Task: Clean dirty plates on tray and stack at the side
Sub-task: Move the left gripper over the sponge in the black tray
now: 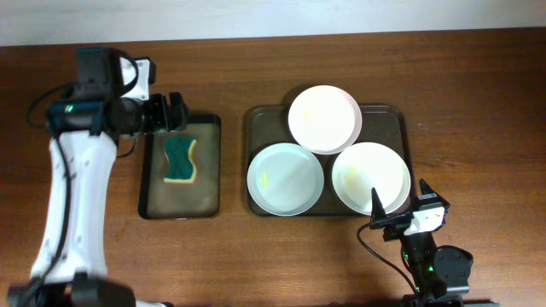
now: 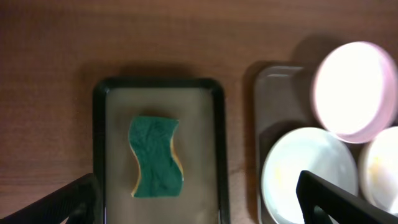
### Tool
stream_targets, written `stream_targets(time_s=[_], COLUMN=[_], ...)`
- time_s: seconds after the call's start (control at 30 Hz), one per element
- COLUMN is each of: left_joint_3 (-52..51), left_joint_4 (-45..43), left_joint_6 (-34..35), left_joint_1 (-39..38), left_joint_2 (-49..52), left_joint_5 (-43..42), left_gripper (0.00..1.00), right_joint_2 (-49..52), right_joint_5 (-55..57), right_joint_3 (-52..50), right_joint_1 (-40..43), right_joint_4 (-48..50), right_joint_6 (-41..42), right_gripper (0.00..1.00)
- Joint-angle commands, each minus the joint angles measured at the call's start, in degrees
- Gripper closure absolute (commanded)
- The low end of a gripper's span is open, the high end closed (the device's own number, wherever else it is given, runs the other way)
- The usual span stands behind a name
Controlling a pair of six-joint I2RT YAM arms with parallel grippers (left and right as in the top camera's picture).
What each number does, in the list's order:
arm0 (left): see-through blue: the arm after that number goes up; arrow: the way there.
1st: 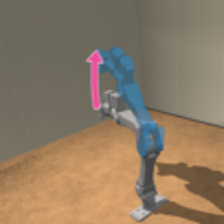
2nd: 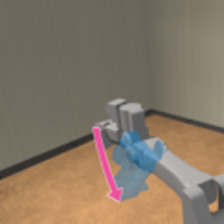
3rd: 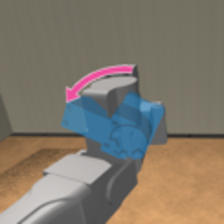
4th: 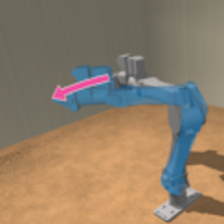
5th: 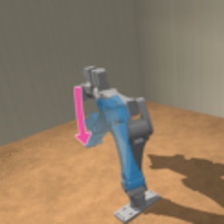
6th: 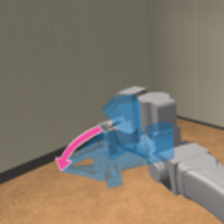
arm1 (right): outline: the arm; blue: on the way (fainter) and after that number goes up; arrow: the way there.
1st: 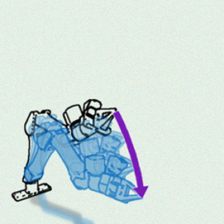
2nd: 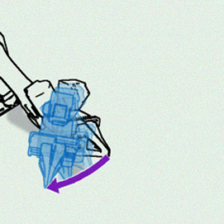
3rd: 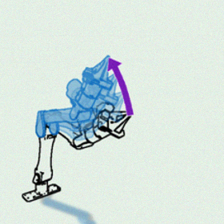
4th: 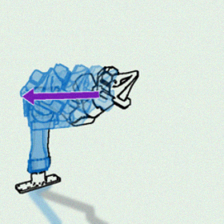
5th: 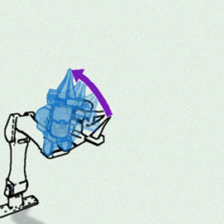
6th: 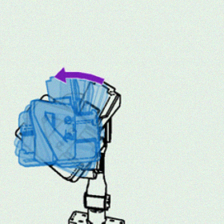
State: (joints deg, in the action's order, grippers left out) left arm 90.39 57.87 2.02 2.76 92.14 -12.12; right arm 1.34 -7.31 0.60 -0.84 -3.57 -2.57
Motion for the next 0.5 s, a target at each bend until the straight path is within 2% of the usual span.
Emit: stream_targets(time_s=[0.0, 0.37, 0.47], left_joint_3=[0.87, 0.83, 0.79], left_joint_4=[1.18, 4.44, 4.59], left_joint_6=[1.44, 1.4, 1.4], left_joint_1=[0.04, 0.07, 0.07], left_joint_2=[6.75, 24.37, 28.26], left_joint_5=[1.46, 1.77, 4.09], left_gripper=[0.01, 0.0, 0.0], right_joint_2=[-0.07, -0.07, -0.07], right_joint_5=[0.33, 0.31, 0.31], right_joint_3=[-0.28, -0.28, -0.28], right_joint_1=[-0.37, -0.37, -0.37], right_joint_4=[-0.33, -0.33, -0.33], right_joint_6=[0.5, 0.5, 0.5], right_gripper=[0.02, 0.02, 0.02])
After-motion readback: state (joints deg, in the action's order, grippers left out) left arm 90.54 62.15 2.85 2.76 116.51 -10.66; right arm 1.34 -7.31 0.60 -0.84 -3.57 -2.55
